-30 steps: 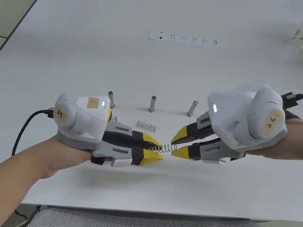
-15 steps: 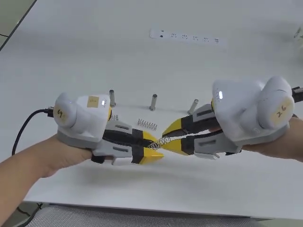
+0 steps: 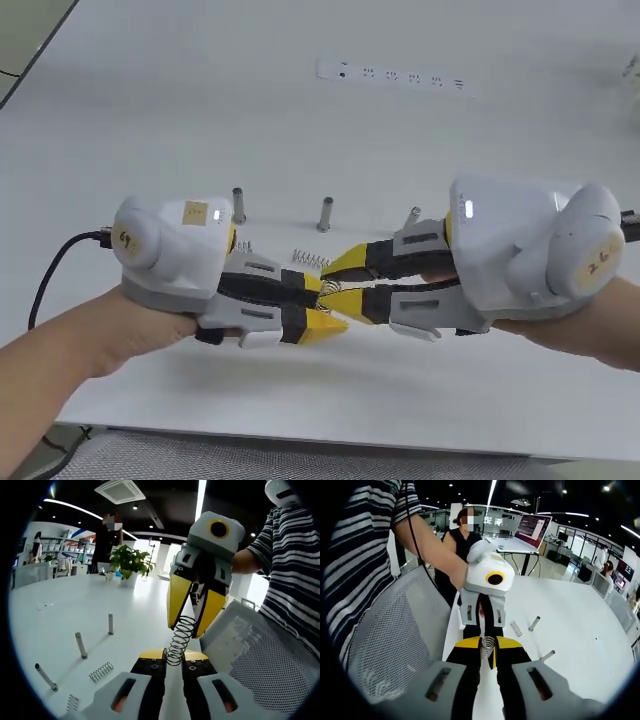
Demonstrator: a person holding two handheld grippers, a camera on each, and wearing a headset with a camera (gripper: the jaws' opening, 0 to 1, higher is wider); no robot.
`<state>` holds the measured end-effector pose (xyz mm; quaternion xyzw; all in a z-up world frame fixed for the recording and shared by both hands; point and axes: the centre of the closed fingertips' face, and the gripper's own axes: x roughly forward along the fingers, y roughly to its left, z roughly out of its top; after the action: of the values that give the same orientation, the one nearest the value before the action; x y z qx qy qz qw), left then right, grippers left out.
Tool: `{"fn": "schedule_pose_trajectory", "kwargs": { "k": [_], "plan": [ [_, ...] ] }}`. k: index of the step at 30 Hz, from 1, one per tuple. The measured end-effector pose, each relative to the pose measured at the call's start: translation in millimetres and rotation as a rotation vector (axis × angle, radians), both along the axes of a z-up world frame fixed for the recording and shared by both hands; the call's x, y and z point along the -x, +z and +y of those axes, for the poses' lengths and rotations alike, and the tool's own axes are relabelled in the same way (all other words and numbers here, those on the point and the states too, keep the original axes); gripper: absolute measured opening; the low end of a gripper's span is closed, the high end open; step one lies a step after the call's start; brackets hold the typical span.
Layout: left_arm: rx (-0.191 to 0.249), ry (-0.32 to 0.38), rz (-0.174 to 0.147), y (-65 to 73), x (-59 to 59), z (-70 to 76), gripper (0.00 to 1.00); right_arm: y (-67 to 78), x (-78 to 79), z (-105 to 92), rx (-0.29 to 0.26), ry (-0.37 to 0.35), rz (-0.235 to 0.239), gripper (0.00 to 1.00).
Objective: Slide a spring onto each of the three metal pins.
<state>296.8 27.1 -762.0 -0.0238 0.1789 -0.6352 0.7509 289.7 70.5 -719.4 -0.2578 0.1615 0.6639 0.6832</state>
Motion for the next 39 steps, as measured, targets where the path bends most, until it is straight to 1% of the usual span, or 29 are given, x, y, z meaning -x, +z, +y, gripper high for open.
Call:
{"fn": "schedule_pose_trajectory", "kwargs": {
  "k": [2,3,5,8,10,12,14,15,18,20,22,25,27,29,31,32,34,37,39],
  "plan": [
    [0.007,0.000,0.000,1.4,0.4,-0.2,0.09,1.4,0.1,0.6,-0.013,-0.001,0.002,0.12],
    [0.013,0.002,0.004,2.5,0.2,-0.7,0.09,3.2,-0.4,1.8,-0.035,-0.012,0.015,0.12],
    [0.012,0.003,-0.002,3.5,-0.1,-0.9,0.09,3.3,-0.8,1.5,-0.042,-0.013,0.015,0.12],
    [0.013,0.006,-0.002,4.3,-0.2,-0.4,0.09,4.0,-1.4,0.9,-0.070,-0.026,0.023,0.12],
    [0.014,0.006,-0.002,5.1,0.6,-0.2,0.09,5.1,-0.7,1.6,-0.094,-0.038,0.038,0.12],
    [0.011,0.002,-0.002,4.6,1.2,-0.2,0.09,4.6,0.0,1.4,-0.106,-0.042,0.043,0.12],
    [0.012,0.002,-0.002,4.7,1.4,-0.2,0.09,5.1,0.4,1.7,-0.135,-0.054,0.059,0.12],
    [0.012,0.002,-0.001,5.1,1.8,-0.5,0.09,6.1,0.3,2.3,-0.160,-0.072,0.083,0.12],
    [0.011,0.003,-0.004,6.2,2.2,-1.0,0.09,6.6,0.2,1.1,-0.181,-0.083,0.081,0.12],
    [0.001,0.003,-0.009,5.2,2.8,-0.8,0.08,6.0,1.8,0.7,-0.175,-0.074,0.053,0.12],
    [0.005,0.005,-0.005,5.6,3.0,-0.8,0.09,6.8,3.3,0.5,-0.165,-0.058,0.022,0.11],
    [0.008,0.011,-0.009,6.8,1.8,-0.7,0.09,8.4,1.9,0.3,-0.158,-0.051,0.007,0.11],
    [0.013,0.026,-0.011,8.2,-1.2,-0.6,0.09,10.6,-0.6,-0.2,-0.149,-0.049,-0.007,0.11],
    [0.016,0.044,-0.023,9.6,-4.7,-0.4,0.10,12.0,-2.3,-0.2,-0.141,-0.047,-0.018,0.11],
    [0.022,0.050,-0.024,10.9,-5.6,-0.5,0.10,13.5,-3.6,0.0,-0.132,-0.042,-0.029,0.11],
    [0.026,0.056,-0.029,12.0,-6.7,-0.8,0.11,13.6,-4.4,0.1,-0.121,-0.037,-0.040,0.11],
    [0.038,0.061,-0.028,14.7,-7.6,-1.7,0.13,11.6,-4.5,-0.4,-0.101,-0.026,-0.052,0.11],
    [0.019,0.074,-0.047,13.2,-9.8,-1.1,0.17,11.8,-4.7,-0.2,-0.101,-0.026,-0.051,0.11],
    [0.015,0.082,-0.047,12.0,-10.1,0.3,0.21,11.8,-5.1,-0.4,-0.095,-0.026,-0.056,0.11]
  ]
}}
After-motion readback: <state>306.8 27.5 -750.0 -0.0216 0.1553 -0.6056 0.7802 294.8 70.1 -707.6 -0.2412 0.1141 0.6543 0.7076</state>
